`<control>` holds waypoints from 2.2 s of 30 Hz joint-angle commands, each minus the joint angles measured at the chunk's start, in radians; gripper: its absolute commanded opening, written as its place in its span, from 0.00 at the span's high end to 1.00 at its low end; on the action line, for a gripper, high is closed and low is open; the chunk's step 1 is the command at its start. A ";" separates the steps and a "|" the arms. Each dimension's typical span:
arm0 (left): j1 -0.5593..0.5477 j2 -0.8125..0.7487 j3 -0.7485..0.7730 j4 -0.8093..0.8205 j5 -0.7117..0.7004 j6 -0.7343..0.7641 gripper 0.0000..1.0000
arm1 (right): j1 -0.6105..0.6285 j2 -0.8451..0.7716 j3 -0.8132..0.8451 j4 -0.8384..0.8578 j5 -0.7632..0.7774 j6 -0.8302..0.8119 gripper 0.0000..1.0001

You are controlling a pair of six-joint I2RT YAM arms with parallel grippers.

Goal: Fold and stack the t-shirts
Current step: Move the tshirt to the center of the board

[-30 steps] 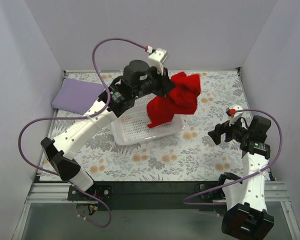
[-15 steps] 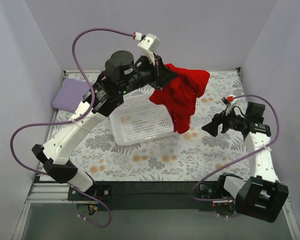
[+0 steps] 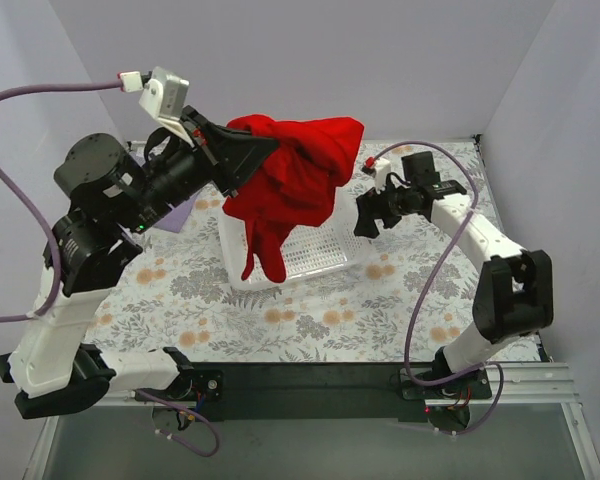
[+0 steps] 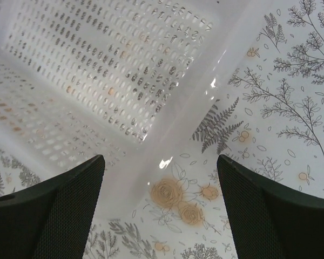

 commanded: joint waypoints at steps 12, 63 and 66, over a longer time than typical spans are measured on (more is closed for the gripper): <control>-0.002 -0.160 -0.149 -0.078 -0.068 -0.062 1.00 | 0.119 0.303 0.243 0.006 0.364 0.136 0.44; 0.121 0.052 -0.852 0.382 0.167 -0.077 0.83 | -0.840 -0.346 -0.588 0.488 0.071 0.801 0.75; 0.122 0.004 -1.003 0.408 0.170 -0.104 0.43 | -0.840 -0.346 -0.567 0.444 0.026 0.691 0.46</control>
